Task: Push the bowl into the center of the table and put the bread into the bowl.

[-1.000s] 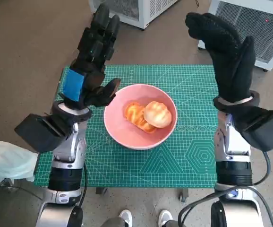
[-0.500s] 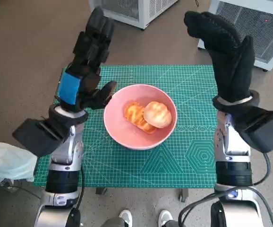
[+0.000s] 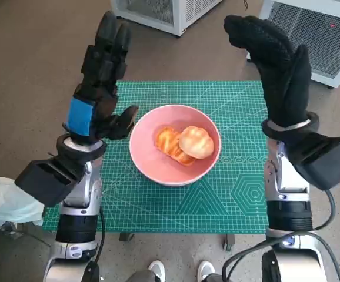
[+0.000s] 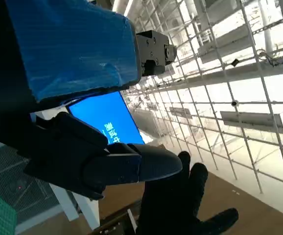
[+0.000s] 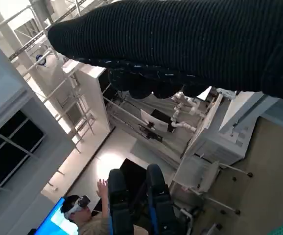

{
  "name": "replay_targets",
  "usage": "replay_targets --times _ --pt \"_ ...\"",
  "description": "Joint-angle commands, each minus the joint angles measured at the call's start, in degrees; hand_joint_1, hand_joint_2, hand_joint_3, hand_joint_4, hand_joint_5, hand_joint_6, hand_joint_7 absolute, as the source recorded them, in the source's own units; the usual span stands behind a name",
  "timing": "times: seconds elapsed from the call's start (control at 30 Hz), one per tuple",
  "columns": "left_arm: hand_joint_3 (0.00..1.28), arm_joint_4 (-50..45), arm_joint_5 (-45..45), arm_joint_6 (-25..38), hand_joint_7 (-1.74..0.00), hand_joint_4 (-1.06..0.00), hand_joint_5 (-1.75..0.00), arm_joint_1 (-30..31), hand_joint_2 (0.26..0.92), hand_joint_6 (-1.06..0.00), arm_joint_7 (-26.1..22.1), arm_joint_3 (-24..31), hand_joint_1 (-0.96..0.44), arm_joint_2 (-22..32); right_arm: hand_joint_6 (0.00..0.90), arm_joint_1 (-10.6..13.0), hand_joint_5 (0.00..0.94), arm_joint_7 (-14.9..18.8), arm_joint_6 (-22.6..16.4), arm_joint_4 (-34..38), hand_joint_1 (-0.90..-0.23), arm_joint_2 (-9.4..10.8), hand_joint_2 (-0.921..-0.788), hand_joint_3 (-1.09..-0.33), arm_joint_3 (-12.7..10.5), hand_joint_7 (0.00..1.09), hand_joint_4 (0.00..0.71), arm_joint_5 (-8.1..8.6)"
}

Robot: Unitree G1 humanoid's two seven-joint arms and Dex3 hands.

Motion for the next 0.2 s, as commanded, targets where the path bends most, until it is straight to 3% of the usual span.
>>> replay_targets --times 0.03,0.2 --pt "0.51 -0.1 -0.3 -0.8 -0.02 -0.02 -0.01 1.0 0.921 -0.06 0.2 0.5 -0.83 0.4 0.163 1.3 0.001 -0.3 -0.1 0.6 -0.725 0.2 -0.921 -0.716 0.2 0.30 0.220 -0.40" --pt "0.51 -0.7 -0.6 -0.3 -0.03 -0.04 -0.01 1.4 0.921 -0.08 0.2 0.6 -0.82 0.4 0.163 1.4 0.000 -0.3 -0.2 0.7 -0.725 0.3 -0.921 -0.717 0.3 0.30 0.220 -0.37"
